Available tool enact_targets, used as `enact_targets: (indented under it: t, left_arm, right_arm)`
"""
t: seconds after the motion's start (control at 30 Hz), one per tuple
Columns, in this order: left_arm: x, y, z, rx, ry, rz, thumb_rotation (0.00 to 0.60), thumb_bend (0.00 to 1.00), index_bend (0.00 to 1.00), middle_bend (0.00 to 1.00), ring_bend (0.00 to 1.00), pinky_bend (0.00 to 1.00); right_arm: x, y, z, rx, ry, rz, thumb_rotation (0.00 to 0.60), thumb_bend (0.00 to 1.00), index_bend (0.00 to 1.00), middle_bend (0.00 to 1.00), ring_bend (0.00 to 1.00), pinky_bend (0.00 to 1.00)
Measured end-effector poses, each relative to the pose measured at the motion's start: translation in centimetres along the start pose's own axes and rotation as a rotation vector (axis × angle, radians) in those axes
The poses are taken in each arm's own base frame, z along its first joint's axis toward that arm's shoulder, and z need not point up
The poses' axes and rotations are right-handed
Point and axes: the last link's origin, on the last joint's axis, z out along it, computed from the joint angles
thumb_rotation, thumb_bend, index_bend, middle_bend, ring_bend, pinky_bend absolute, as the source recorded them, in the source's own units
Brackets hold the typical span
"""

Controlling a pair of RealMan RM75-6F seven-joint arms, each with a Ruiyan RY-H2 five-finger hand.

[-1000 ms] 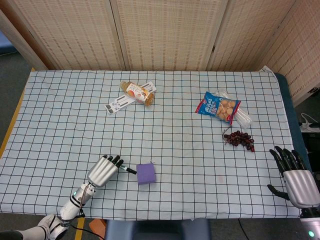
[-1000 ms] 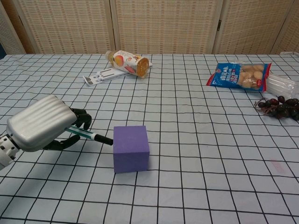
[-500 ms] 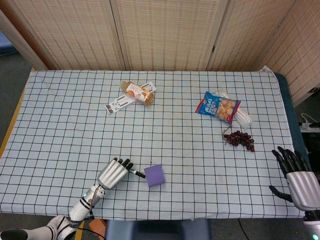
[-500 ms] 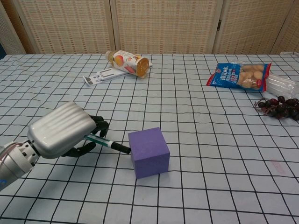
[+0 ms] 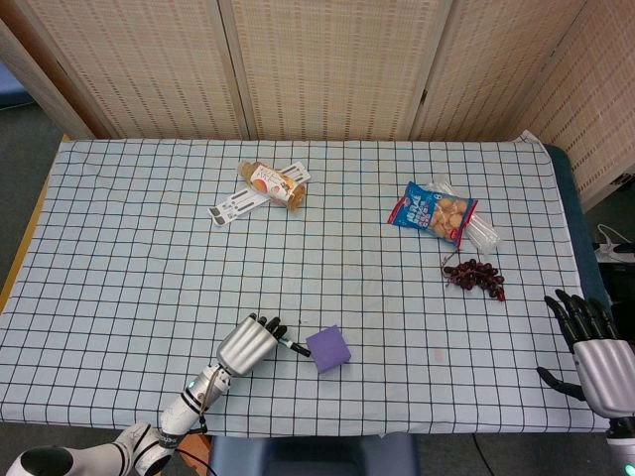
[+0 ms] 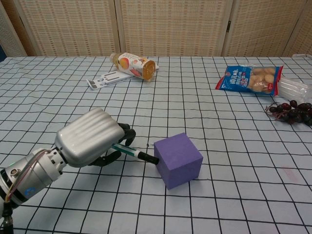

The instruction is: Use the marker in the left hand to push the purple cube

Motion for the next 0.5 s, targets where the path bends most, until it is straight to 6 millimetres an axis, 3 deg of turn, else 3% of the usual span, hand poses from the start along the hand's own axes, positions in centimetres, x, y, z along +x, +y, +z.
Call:
enact_targets:
  t: [0.5]
  left_arm:
    - [0.5,2.9,3.1,-0.048,0.016,-0.026,0.6,0.63,0.81,0.84,0.73,0.85]
  right_arm:
    - [0.4,0.5,-0.3,-0.026,0.009,-0.002,0.6,0.07,0.0,0.0,0.0,0.0]
